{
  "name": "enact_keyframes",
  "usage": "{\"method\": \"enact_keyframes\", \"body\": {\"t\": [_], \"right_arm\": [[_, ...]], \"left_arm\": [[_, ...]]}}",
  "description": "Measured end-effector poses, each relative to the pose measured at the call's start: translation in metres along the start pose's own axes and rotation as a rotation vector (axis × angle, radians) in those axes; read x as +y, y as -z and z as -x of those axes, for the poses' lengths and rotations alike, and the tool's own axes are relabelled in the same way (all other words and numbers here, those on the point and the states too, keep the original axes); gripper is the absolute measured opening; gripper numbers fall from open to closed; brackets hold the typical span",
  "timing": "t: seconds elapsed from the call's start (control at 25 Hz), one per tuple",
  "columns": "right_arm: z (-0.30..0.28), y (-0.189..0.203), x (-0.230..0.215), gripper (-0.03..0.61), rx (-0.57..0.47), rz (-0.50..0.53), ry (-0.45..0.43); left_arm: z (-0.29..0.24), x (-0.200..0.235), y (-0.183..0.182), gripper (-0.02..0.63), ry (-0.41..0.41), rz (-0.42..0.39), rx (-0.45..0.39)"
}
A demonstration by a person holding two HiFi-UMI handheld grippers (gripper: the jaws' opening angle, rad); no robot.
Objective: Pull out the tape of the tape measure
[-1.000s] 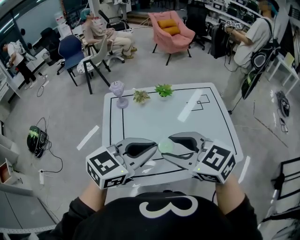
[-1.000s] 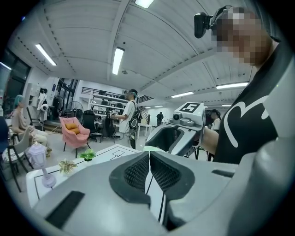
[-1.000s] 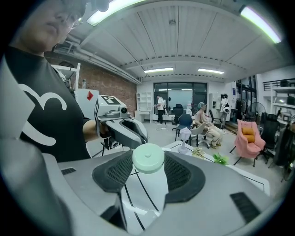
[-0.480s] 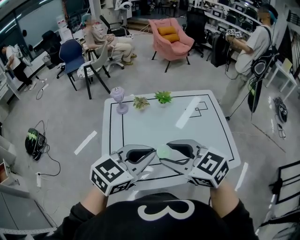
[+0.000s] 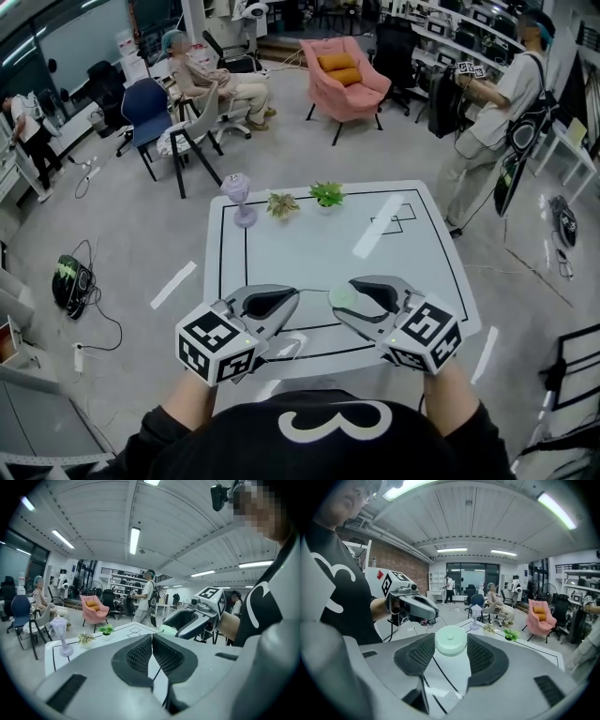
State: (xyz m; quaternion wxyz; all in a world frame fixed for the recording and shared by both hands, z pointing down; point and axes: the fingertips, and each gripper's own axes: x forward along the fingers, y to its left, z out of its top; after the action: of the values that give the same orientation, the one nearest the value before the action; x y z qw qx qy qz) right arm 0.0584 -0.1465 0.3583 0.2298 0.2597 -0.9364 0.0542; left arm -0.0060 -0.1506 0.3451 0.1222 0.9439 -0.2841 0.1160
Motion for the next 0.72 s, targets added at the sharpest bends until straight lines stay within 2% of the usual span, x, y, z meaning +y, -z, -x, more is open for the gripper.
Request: {"method": "enact_keyframes", "body": {"t": [0.36, 0.72], "right_arm": [[0.021, 0.015, -0.02, 0.218, 0.015, -0.016, 0.071], [0.031, 0.023, -0.034, 0.218, 0.019, -0.027, 0.109]], "left_arm": [[0.004, 0.014, 0.0, 0.011, -0.133, 0.033, -0.007], [0.018, 0.033, 0.004, 0.01, -0.231, 0.07, -0.009]]}}
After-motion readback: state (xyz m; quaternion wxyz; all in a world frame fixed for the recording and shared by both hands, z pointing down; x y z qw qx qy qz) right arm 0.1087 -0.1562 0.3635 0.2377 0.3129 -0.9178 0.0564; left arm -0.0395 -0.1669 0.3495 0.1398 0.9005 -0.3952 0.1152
